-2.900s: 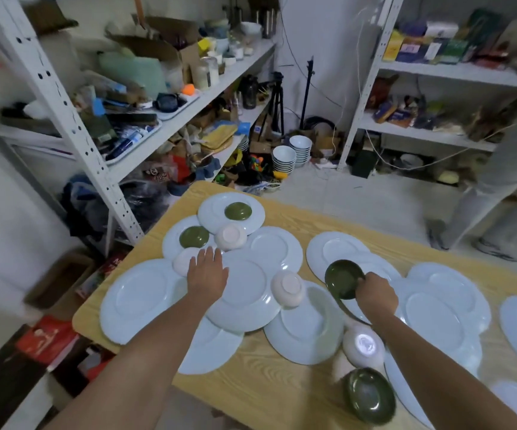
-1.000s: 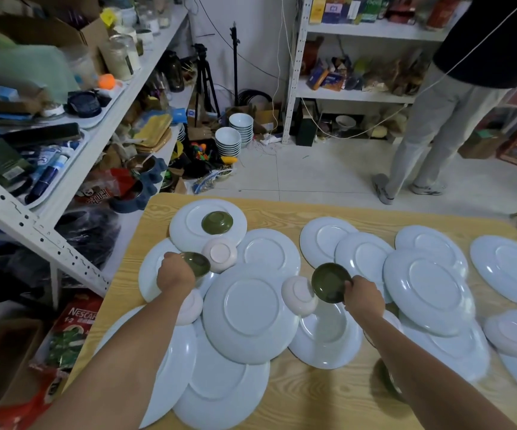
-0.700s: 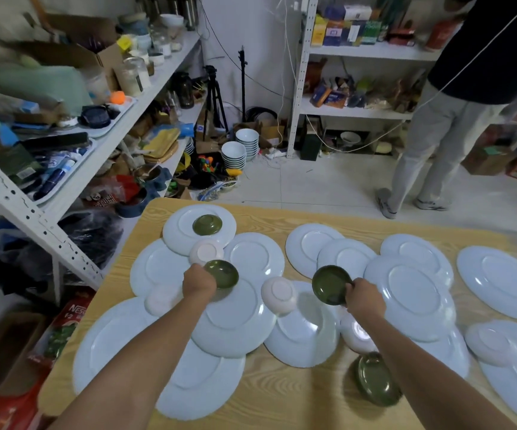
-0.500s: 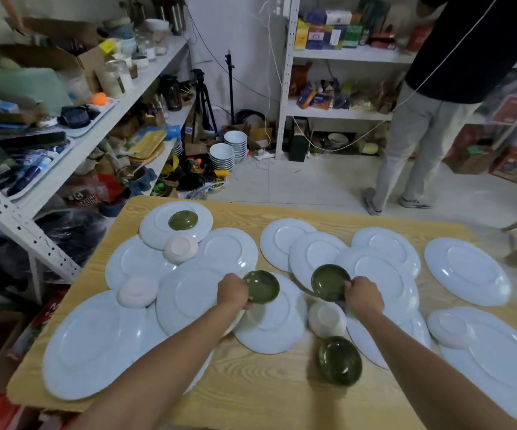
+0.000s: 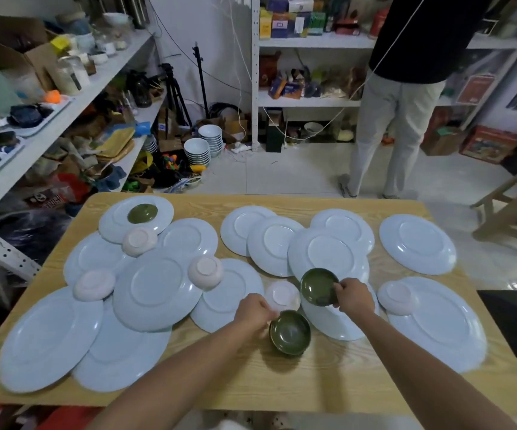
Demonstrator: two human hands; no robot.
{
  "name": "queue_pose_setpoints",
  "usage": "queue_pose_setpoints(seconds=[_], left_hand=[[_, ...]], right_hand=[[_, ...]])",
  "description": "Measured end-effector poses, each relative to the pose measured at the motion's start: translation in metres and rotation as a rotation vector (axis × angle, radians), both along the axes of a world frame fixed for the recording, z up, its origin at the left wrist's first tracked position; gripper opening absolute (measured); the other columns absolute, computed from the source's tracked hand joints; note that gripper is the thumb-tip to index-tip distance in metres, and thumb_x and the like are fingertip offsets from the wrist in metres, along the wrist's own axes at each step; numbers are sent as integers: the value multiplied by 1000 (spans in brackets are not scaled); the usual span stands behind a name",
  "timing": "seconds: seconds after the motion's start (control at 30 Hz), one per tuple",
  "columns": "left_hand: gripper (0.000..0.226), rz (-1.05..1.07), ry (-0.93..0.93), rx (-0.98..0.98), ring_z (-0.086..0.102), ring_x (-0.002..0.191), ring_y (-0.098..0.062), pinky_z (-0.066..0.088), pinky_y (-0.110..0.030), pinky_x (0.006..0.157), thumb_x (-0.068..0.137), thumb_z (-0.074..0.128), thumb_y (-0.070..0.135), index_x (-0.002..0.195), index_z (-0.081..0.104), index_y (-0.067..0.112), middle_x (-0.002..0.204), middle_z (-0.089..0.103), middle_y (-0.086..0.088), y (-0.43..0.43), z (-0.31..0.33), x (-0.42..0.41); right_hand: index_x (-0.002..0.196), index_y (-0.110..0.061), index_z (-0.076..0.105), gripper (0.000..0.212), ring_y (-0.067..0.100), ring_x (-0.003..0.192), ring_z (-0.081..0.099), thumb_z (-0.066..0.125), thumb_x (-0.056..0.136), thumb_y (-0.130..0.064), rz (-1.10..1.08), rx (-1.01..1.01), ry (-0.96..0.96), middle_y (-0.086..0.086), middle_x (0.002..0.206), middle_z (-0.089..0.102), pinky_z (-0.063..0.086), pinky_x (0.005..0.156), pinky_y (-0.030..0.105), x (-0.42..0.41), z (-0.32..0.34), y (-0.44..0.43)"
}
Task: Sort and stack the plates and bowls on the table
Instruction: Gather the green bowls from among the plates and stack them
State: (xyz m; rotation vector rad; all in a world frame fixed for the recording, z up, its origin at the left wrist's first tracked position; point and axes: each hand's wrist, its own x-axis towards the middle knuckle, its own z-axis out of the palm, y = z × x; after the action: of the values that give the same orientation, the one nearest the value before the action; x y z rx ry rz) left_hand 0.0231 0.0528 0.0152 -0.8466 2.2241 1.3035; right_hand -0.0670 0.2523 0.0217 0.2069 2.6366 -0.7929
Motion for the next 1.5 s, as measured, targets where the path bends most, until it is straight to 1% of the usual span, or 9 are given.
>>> queue_pose_setpoints(seconds=[0.23, 0.4, 0.53, 0.63, 0.7, 0.83, 1.03, 1.33, 1.5], left_hand=[[28, 151, -36, 26, 54, 52, -17, 46, -24, 58, 97, 47, 28, 88, 58, 4, 80, 61, -11, -23, -12, 0], [31, 145, -60, -2, 51, 50, -17, 43, -24, 55, 99, 43, 28, 85, 55, 3, 78, 61, -12, -33, -19, 3], [29, 200, -56, 20, 50, 50, -19, 44, -25, 55, 98, 43, 25, 82, 53, 3, 71, 56, -10, -43, -22, 4], [30, 179, -16, -18, 55, 57, -23, 46, -29, 62, 98, 41, 26, 84, 55, 3, 79, 59, -14, -53, -20, 4], [32, 132, 37, -106, 64, 80, -32, 50, -36, 76, 98, 40, 27, 87, 57, 3, 90, 62, -18, -63, -17, 5], [33, 35, 126, -503, 60, 101, -31, 47, -34, 77, 100, 37, 31, 100, 58, 5, 103, 63, -12, -99, -4, 10], [30, -7, 113, -909, 53, 113, -28, 46, -38, 84, 100, 39, 28, 119, 52, 9, 119, 55, -12, -196, 18, 8], [44, -72, 30, -996, 43, 126, -25, 38, -35, 98, 100, 41, 33, 138, 38, 12, 136, 46, -8, -334, 20, -32], [56, -95, 44, -989, 17, 147, -26, 19, -40, 117, 102, 33, 38, 151, 21, 13, 159, 21, -9, -398, 5, -64]], right_hand=[[56, -10, 54, 35, 9, 33, 51, 64, 89, -18, 168, -233, -116, 1, 41, 58, 42, 43, 15, 20, -14, 0], [54, -11, 50, 38, 14, 35, 51, 75, 80, -21, 202, -282, -184, 5, 43, 59, 43, 43, 18, 26, -26, -5], [58, -14, 50, 44, 9, 35, 52, 72, 77, -47, 250, -153, -158, 0, 46, 62, 47, 56, 22, 25, -28, -9], [64, -13, 54, 51, 11, 45, 58, 59, 82, -61, 281, 1, -81, 0, 52, 64, 52, 61, 29, 23, -25, -14], [65, -15, 52, 52, 16, 58, 64, 51, 85, -63, 328, 103, -7, 5, 61, 67, 54, 67, 33, 19, -22, -21], [62, -22, 40, 49, 19, 70, 62, 39, 91, -62, 465, 270, 149, -4, 63, 53, 46, 64, 31, 8, -12, -52], [97, -14, 61, 45, 22, 87, 65, 38, 96, -53, 692, 355, 340, 3, 93, 69, 47, 73, 30, -14, 4, -144], [112, -14, 58, 44, 27, 103, 60, 36, 98, -49, 841, 397, 451, 8, 108, 66, 41, 90, 36, -50, 19, -322], [122, -15, 54, 39, 26, 113, 55, 39, 98, -42, 923, 406, 449, 4, 121, 61, 39, 93, 36, -70, 0, -400]])
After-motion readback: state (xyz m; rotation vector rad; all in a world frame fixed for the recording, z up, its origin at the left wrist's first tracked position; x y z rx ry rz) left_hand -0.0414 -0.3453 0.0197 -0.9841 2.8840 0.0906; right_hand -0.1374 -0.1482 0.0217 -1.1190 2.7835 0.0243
